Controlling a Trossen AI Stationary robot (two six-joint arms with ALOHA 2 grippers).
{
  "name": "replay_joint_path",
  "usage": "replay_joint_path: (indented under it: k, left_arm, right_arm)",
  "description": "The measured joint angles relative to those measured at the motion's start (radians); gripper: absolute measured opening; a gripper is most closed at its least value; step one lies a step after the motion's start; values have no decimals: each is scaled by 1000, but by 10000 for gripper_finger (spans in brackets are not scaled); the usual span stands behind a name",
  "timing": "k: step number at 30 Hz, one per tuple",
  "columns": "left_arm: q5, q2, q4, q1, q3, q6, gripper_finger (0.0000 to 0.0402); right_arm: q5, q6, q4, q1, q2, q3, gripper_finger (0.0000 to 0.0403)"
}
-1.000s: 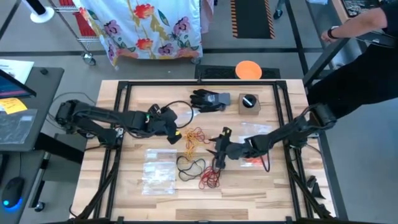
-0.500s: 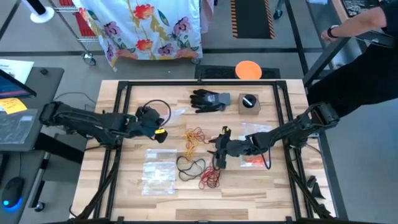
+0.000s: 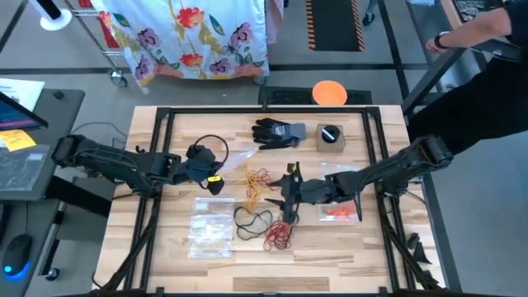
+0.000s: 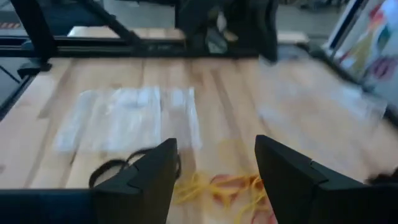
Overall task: Sort rubber bands
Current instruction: Open the transparent zip bag
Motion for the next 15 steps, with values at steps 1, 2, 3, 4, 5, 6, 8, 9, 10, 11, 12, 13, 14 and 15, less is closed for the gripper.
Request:
replay_joint_path:
  k: [1,2,3,4,5,6,8,9,10,11,12,13,14,15]
  left_arm:
    - [5,0,15,0,0,2,0]
    - [14,0,30,-2,0,6,0]
    - [22,0,45,-5,0,11,0]
    - [29,0,68,-12,0,11,0]
    - [44,9,109,-20,0,20,0]
    - [68,20,156,-27,2,37,0]
    - [121,51,220,-39,2,78,0]
    - [145,68,241,-42,2,93,0]
    - [161,82,252,-42,2,105,0]
    - [163,96,257,-41,2,108,0]
    - [163,104,263,-37,2,109,0]
    - [163,111,261,-32,2,109,0]
    - [162,118,262,-29,2,109,0]
    - [161,124,261,-24,4,111,0]
  right_arm:
    - [15,-21,-27,-3,-1,31,217]
    - [36,-48,-45,-7,-1,61,217]
    - [60,-78,-62,-11,1,86,217]
    - [79,-109,-72,-21,6,108,217]
    - [86,-137,-70,-33,15,128,217]
    - [86,-159,-65,-46,20,142,217]
    - [85,-197,-79,-71,36,157,217]
    - [79,-203,-76,-84,44,168,217]
    - [76,-204,-79,-95,48,176,217]
    - [75,-204,-97,-103,48,185,217]
    - [70,-204,-107,-111,47,198,217]
    - [61,-204,-108,-118,46,212,217]
    - [41,-201,-120,-126,44,219,217]
    - [26,-196,-132,-132,50,225,217]
